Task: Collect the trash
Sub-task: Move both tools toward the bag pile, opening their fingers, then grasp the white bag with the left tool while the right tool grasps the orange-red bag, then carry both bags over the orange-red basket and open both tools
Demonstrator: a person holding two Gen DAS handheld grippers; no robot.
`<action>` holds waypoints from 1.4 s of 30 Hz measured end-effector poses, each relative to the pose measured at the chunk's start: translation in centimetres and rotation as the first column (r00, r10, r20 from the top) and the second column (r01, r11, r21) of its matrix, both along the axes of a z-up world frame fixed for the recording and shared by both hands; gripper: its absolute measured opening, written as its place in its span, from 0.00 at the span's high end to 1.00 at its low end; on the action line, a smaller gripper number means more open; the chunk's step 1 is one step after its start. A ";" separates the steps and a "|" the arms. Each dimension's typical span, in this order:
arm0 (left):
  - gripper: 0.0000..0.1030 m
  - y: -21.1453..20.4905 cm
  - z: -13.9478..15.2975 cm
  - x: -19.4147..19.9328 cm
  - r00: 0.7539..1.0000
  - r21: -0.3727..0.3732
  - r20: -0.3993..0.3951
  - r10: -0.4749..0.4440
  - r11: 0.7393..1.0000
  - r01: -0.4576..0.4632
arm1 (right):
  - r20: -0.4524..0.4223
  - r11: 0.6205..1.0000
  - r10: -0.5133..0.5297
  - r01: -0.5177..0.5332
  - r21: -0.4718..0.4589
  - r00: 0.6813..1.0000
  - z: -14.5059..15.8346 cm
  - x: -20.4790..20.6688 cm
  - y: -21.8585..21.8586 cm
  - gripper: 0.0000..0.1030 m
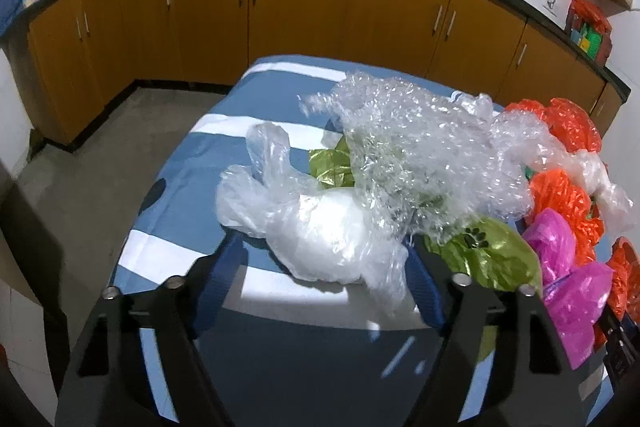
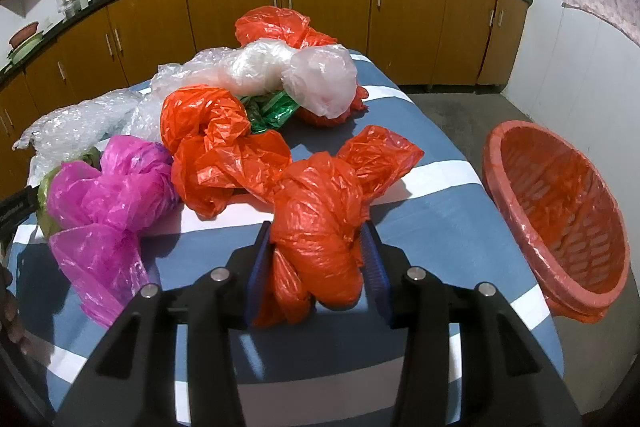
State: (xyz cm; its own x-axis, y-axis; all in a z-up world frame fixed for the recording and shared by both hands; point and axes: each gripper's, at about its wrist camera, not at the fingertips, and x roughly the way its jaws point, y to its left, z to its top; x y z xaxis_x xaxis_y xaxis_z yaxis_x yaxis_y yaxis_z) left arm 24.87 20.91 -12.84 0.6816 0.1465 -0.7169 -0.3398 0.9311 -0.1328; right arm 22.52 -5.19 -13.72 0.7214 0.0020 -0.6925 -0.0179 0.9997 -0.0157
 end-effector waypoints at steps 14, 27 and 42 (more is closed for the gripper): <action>0.61 -0.2 1.0 -3.3 0.995 0.015 0.037 -0.092 0.996 0.091 | -0.003 1.000 0.010 -0.010 0.013 1.000 0.3 -1.0 -0.9 0.65; 0.61 -3.4 5.3 -9.5 0.970 0.069 0.147 -0.196 0.980 0.187 | 0.053 0.999 -0.001 -0.001 0.043 0.999 2.4 -4.3 -3.9 0.65; 0.61 -14.4 10.2 -8.7 0.859 0.090 0.251 -0.446 0.895 0.438 | 0.168 0.994 -0.108 0.108 0.004 0.980 6.3 -6.9 -11.5 0.65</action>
